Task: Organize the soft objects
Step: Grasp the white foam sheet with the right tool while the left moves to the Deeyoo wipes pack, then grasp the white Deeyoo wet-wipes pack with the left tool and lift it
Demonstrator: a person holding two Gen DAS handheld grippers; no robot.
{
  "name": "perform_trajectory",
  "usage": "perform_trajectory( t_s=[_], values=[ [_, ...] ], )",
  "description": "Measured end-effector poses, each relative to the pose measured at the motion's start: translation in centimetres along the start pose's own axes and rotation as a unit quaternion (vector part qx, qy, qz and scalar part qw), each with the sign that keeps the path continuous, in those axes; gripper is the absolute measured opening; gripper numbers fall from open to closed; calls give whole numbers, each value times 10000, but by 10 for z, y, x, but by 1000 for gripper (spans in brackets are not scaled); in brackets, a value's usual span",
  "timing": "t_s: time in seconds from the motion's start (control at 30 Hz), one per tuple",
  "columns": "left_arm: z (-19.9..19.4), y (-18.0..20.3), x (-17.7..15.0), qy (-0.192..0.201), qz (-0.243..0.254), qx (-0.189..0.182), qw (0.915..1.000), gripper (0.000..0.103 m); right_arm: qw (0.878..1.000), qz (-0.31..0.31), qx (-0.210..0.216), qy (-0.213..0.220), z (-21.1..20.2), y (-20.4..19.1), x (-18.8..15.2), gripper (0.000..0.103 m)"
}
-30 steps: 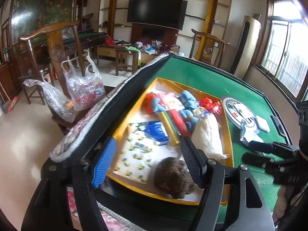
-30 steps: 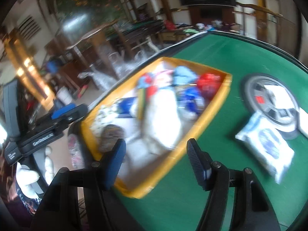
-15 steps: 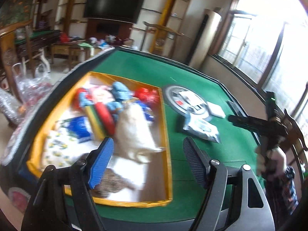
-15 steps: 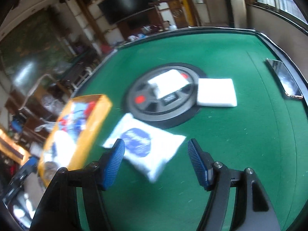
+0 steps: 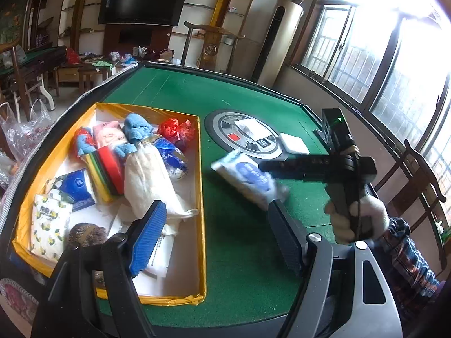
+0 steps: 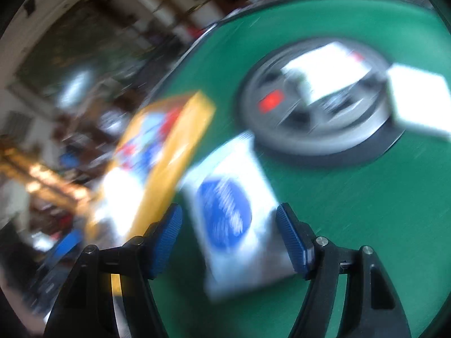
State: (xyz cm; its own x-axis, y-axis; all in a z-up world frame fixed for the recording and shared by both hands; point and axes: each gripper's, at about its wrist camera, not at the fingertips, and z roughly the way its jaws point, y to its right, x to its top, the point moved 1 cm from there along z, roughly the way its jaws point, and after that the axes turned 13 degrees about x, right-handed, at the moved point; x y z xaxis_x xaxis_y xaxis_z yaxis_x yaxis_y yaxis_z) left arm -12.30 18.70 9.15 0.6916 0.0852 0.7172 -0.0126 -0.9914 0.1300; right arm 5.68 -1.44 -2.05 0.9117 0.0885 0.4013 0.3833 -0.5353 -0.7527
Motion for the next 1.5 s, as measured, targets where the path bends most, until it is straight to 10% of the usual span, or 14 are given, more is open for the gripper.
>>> perform_trajectory(
  t_s=[0.1,0.27,0.8,1.17,1.5],
  values=[
    [7,7,0,-70,28,-125,9999,74,9991,-360,-240,1,-17,-10,-10,65],
    [15,19,-5,-212,117,-274,9993,74,9580,-101,-2451,1485,-97,26,12,68],
    [34,35,3,-534,162,-322,9979,74,9205,504,-3695,1164,-59,86,85,79],
    [76,81,16,-1008,276,-439,9936,74,9492,385,-2893,1178,-92,61,3,72],
    [138,104,26,-1168,268,837,9893,74,9612,405,-2265,1520,-106,66,-10,72]
  ],
)
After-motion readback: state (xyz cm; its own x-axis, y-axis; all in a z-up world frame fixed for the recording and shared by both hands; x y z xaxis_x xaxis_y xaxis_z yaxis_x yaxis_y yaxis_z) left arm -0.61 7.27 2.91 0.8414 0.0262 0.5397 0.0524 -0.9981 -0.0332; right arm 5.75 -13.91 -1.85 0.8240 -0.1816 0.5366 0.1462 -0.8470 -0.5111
